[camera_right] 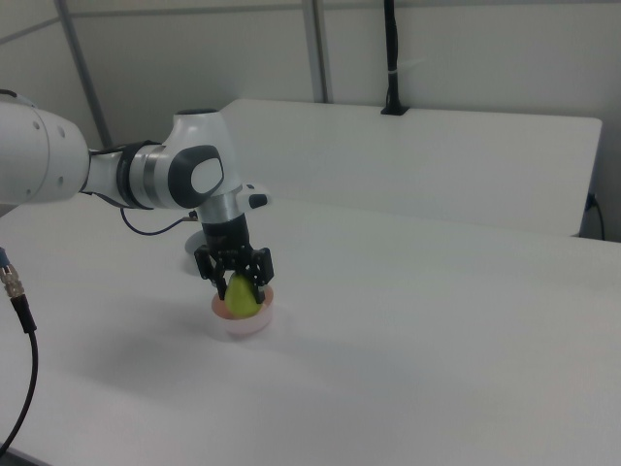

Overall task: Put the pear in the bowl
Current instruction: 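Carry the pear over the pink bowl and lower it inside, then open the gripper to release the pear into the pink bowl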

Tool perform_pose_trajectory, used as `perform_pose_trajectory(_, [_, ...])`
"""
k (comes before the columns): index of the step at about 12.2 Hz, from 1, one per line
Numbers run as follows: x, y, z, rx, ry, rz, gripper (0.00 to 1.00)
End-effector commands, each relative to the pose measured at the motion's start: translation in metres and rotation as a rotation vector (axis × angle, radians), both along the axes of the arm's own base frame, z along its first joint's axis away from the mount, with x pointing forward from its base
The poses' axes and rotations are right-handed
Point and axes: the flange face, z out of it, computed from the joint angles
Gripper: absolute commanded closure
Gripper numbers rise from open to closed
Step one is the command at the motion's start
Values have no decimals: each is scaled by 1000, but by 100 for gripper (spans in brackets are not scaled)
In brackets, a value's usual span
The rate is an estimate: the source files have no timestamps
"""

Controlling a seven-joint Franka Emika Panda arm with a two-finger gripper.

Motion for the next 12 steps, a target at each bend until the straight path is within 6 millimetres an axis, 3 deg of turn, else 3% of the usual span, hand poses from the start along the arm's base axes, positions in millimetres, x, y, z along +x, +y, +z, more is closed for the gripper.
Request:
perform_pose_trajectory(1, [3,4,-2,5,-34,4,50])
perform_pose_trajectory(3, [3,6,-8,4,-27,5,49])
perform_pose_trajectory(5, [3,8,-10,6,-25,7,42])
perform_pose_trajectory(9, [4,9,-11,6,-22,7,10])
perform_pose_trajectory(12, [4,9,-10,6,-26,5,9])
